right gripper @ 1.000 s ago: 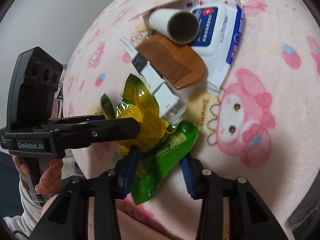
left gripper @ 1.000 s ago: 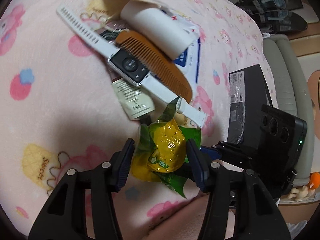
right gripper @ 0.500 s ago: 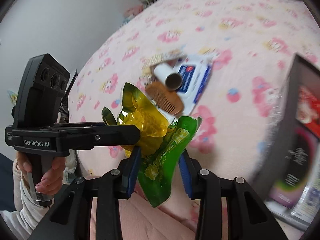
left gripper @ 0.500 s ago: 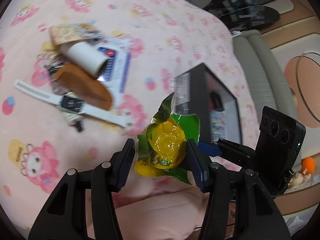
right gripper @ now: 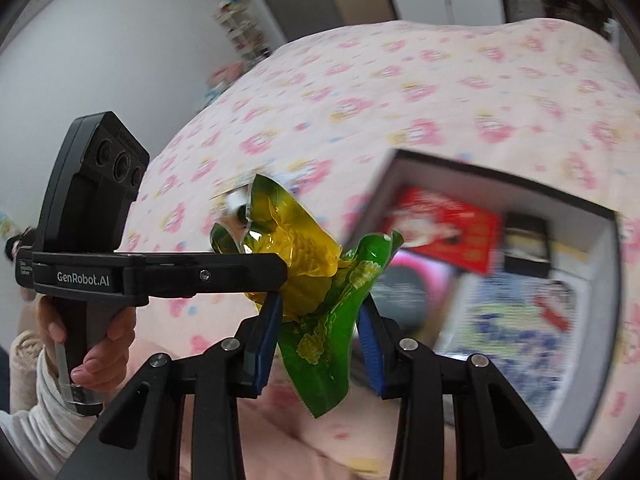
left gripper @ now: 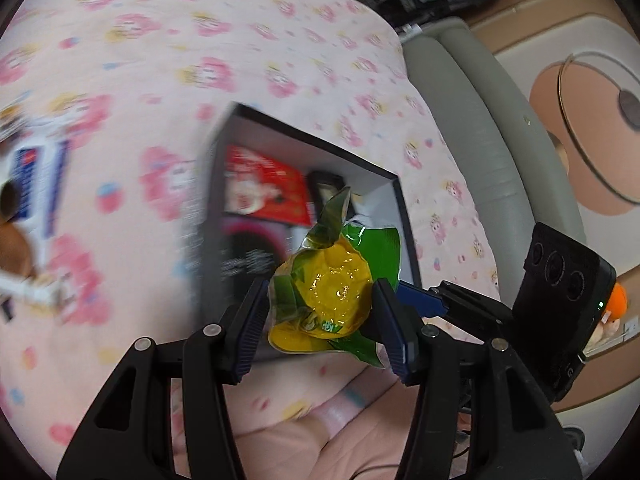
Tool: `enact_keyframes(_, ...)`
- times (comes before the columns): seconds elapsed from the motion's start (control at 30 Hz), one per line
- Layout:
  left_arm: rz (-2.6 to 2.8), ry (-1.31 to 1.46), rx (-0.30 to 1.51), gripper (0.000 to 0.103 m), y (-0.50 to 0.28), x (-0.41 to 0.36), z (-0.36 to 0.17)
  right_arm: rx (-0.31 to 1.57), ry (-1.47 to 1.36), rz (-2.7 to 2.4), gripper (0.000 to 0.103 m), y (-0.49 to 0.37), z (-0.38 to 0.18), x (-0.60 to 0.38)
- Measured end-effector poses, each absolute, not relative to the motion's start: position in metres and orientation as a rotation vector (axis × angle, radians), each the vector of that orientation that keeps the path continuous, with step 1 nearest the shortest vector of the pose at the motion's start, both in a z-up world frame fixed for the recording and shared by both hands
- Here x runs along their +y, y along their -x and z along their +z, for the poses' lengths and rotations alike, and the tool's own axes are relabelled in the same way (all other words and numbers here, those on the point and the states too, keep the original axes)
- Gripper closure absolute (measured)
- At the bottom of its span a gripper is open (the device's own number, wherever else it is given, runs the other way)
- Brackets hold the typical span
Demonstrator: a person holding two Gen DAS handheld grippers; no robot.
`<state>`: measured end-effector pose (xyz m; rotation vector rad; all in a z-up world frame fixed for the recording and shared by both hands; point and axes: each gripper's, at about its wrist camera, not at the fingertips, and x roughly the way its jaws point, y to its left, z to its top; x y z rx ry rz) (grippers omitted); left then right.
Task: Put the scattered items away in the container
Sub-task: 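Lift the snack bag with the left tool and carry it over the box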
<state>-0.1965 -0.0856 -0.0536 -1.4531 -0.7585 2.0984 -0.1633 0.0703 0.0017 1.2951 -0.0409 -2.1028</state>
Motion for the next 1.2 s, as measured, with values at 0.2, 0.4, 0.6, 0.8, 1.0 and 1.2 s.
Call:
enact_keyframes(0.2, 2.014, 1.524, -0.717, 0.049, 0.234, -0.019, -0.089, -0.052, -1.403, -2.178, 0.068, 0.196, -0.026, 0.137)
enact_keyframes(0.4, 1.99, 1.606, -0.681, 0.05, 0.245, 0.008, -0.119, -0.141, -1.522, -2.196, 0.068, 0.211, -0.066, 0.173)
enact_keyframes(0.6, 1.978, 1.629, -0.689, 0.048, 0.246, 0.002, -0.131, -0.146, -1.58, -2.22, 0.068, 0.22, -0.081, 0.18)
enact_keyframes(0.8, 2.103, 1.559, -0.671, 0.047, 0.234, -0.023, -0.11, -0.188, -1.536, -2.358, 0.068, 0.222, -0.065, 0.201)
enact_keyframes(1.0, 2.251, 1.472, -0.592, 0.057, 0.216, -0.033, -0.088, -0.185, -1.419, -2.5, 0.068, 0.213, -0.041, 0.213)
enact_keyframes(1.2, 2.198, 1.522, -0.519, 0.071, 0.219, -0.018, -0.098, -0.152, -1.491, -2.275, 0.068, 0.209, -0.06, 0.184)
